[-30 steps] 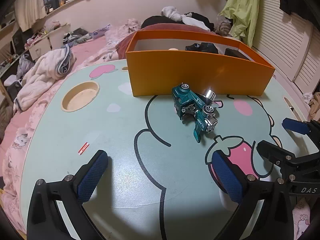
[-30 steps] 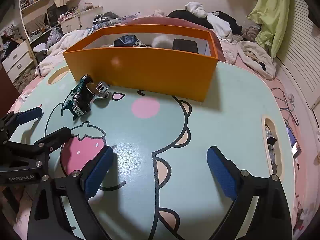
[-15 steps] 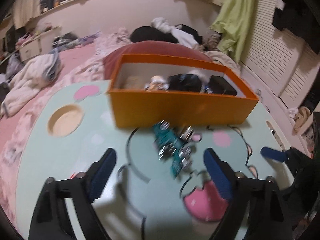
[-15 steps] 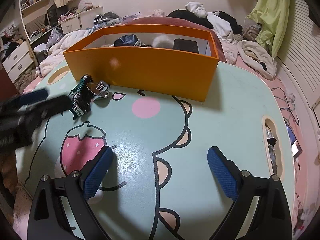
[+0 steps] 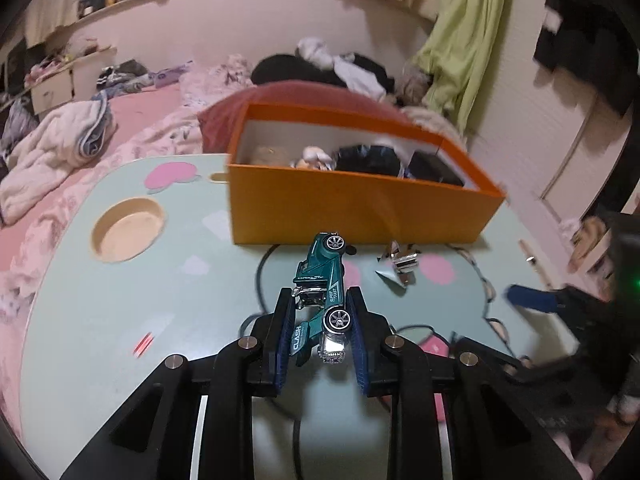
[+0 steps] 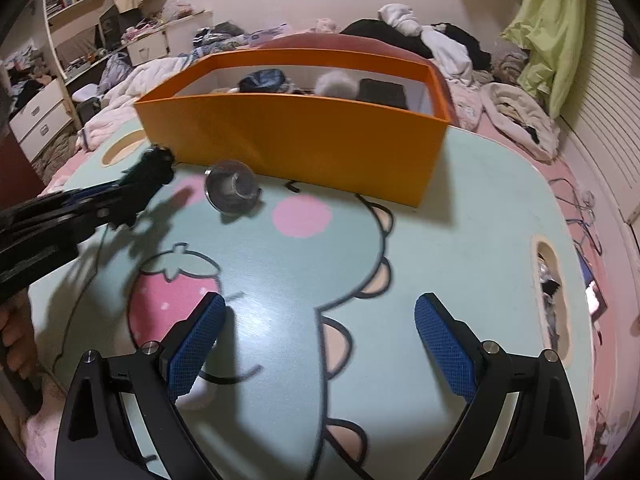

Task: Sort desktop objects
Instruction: 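Grasp green toy car with left tool while right tool grasps silver cone, drop both into box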

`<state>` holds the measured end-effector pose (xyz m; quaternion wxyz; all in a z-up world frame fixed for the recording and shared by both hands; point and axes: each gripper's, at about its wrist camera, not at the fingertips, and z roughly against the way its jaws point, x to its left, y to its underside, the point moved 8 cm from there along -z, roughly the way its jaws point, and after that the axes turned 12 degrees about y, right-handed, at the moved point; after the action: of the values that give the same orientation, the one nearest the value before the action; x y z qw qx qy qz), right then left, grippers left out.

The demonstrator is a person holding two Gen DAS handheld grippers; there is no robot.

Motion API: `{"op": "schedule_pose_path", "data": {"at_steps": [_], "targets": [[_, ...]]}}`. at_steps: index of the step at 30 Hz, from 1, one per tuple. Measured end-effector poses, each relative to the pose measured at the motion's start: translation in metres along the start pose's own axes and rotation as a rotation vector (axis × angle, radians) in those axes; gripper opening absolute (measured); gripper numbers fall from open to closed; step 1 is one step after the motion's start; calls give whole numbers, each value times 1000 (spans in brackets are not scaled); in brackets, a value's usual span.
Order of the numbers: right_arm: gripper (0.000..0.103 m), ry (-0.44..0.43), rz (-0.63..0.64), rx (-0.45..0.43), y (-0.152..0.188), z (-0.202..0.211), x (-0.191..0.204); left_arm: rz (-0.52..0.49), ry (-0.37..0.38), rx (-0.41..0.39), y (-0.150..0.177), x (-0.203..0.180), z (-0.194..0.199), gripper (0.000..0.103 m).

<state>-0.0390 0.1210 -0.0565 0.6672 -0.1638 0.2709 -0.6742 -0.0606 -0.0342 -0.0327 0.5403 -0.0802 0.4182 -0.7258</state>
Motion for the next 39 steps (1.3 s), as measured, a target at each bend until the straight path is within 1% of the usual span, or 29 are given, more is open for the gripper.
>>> {"op": "schedule_pose_path", "data": {"at_steps": [1,4,7,10,11,12,13,14,15,17,19,23,25,27,29,31,32,33,34,35,36,37,38,39], "targets": [[96,-25,2,-1,-3,1,6,7,2,-11,1,2,8,24],[95,-60,23,-27,-19,4,23,8,-7,-34,-1,6,23,24],[74,-115,55,-43,-39,4,43,19,-14,-68,-8,12,33,24],[73,-82,91,-43,-56,-7,56,24,-20,-87,-12,15,40,24],[67,-72,104,-30,-59,-16,61,25,-20,-88,-11,16,41,25],[53,-71,104,-23,-59,-21,62,26,-18,-88,-11,18,42,25],[32,-62,105,-3,-58,-28,63,27,-19,-88,-11,18,42,25],[32,-44,95,-33,-61,-27,60,27,-20,-88,-11,18,41,25],[32,-51,90,-23,-58,-27,59,30,-18,-88,-11,19,41,25],[32,-101,62,-23,-53,-24,57,33,-12,-89,-11,19,40,24],[32,-119,53,-40,-49,-17,53,33,-2,-91,-12,16,39,25],[32,-153,30,-119,-54,16,42,10,25,-101,-22,3,38,25],[32,-166,2,-163,-69,33,31,-13,53,-119,-38,-7,36,25],[32,-143,-34,-215,-94,44,13,-39,72,-154,-61,-18,36,25],[32,-101,-80,-256,-122,45,-6,-60,94,-187,-92,-29,26,25],[32,-78,-119,-257,-140,37,-18,-52,96,-182,-112,-31,8,25],[32,-57,-130,-234,-148,23,-23,-40,83,-179,-119,-28,-5,27],[32,-41,-131,-217,-150,14,-25,-28,48,-166,-123,-21,-21,46],[33,-26,-132,-194,-151,1,-27,-16,6,-146,-122,-13,-33,74],[35,-14,-128,-153,-148,-16,-26,-2,-33,-131,-119,-6,-43,82],[37,-8,-126,-123,-142,-26,-27,16,-67,-115,-111,4,-55,84],[45,-6,-124,-98,-136,-34,-28,1,-73,-110,-105,6,-62,84],[55,-6,-123,-73,-128,-43,-28,-77,-106,-144,-103,1,-60,85],[56,11,-114,-119,-123,-40,-30,-120,-132,-129,-99,-2,-62,85]]}}
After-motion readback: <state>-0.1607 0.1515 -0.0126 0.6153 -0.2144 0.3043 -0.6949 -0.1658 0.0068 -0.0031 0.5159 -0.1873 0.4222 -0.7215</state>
